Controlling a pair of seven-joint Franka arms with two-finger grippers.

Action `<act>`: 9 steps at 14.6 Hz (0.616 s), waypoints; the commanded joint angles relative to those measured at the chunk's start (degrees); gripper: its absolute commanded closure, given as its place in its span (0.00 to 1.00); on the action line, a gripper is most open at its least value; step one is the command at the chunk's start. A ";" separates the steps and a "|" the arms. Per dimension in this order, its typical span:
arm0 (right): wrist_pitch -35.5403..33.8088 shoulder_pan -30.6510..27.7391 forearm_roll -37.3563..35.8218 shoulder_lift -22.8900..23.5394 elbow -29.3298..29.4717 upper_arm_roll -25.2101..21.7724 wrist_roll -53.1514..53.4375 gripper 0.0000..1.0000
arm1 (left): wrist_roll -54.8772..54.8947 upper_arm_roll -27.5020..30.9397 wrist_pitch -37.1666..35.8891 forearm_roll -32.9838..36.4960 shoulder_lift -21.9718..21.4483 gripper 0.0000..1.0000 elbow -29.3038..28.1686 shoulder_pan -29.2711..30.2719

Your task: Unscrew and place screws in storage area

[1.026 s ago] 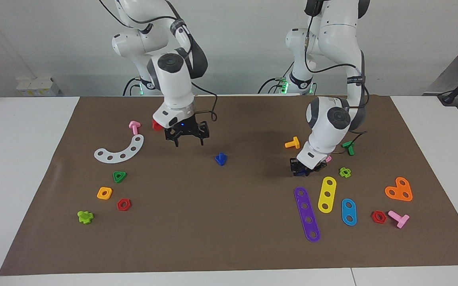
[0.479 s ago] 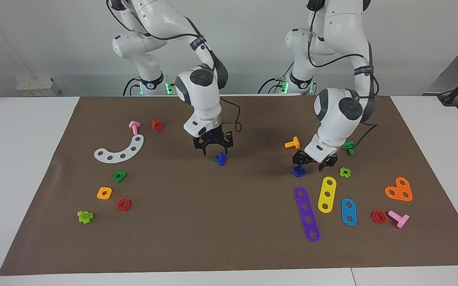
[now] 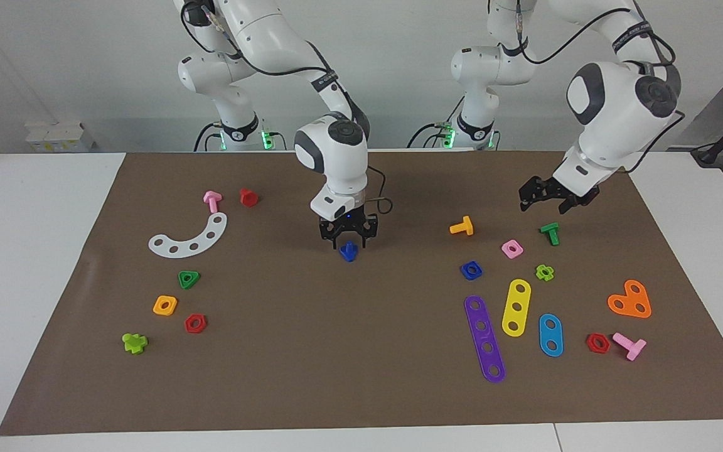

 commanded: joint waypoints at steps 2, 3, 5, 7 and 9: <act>-1.97 0.03 -1.37 -0.61 0.45 -0.12 0.85 1.00 | 0.45 -0.59 0.09 2.24 1.30 0.00 6.85 2.41; -1.98 -0.50 -1.37 -1.48 0.27 -0.12 0.76 1.00 | 0.46 -0.59 -0.53 2.24 2.71 0.00 10.01 2.59; -1.98 -2.60 -1.37 -3.67 -1.39 -0.12 -0.29 1.00 | 0.46 -0.59 -2.98 2.15 5.00 0.00 15.12 2.50; -1.80 -4.97 -1.37 -6.49 -4.81 -0.12 -4.75 1.00 | 0.46 -0.59 -9.98 2.50 7.19 0.00 21.00 2.50; -1.80 -7.43 -1.28 -8.86 -6.75 -0.12 -9.41 1.00 | 0.46 -0.59 -16.33 2.32 9.49 0.00 26.37 1.98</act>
